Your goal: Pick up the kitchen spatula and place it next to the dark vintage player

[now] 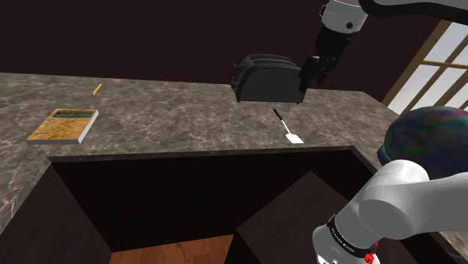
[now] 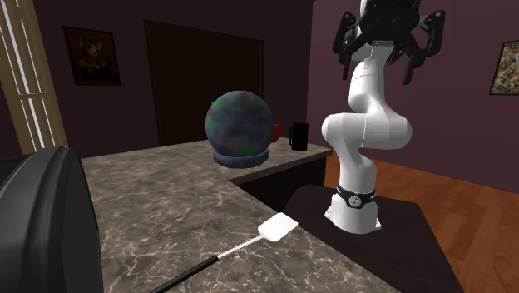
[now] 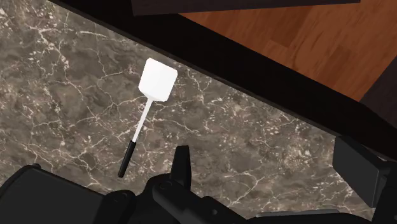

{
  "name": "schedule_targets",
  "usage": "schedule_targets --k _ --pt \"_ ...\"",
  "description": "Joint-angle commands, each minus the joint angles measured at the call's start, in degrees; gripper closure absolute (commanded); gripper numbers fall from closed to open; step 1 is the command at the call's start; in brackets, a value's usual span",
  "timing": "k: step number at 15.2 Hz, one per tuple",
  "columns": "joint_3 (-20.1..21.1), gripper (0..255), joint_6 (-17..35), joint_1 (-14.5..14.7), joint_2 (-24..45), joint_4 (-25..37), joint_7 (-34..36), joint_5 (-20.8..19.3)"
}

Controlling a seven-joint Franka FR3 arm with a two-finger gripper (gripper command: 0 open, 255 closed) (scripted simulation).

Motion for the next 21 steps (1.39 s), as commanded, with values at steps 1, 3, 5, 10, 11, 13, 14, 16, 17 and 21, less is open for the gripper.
schedule_targets --k 1,3,5,10,11,13,14,16,17,21 --pt "0.00 0 0.00 0.00 0.00 0.00 0.00 0.00" --pt "-1.11 0 3.41 -1.02 1.55 -1.86 0.66 -0.39" --pt "-2.24 0 6.83 -2.04 3.34 -3.49 1.31 -0.75" --pt "-5.13 0 15.39 -4.53 8.85 -6.53 2.85 -1.50" --pt "-5.72 0 17.09 -5.01 10.12 -6.96 3.14 -1.61" --pt "-6.90 0 20.47 -5.94 12.82 -7.64 3.68 -1.76" --pt "-7.49 0 22.15 -6.40 14.25 -7.89 3.93 -1.80" --pt "-8.69 0 25.47 -7.28 17.25 -8.22 4.38 -1.79" --pt "-9.29 0 27.10 -7.69 18.82 -8.29 4.58 -1.73" --pt "-11.74 0 33.44 -9.18 25.50 -8.01 5.14 -1.08"
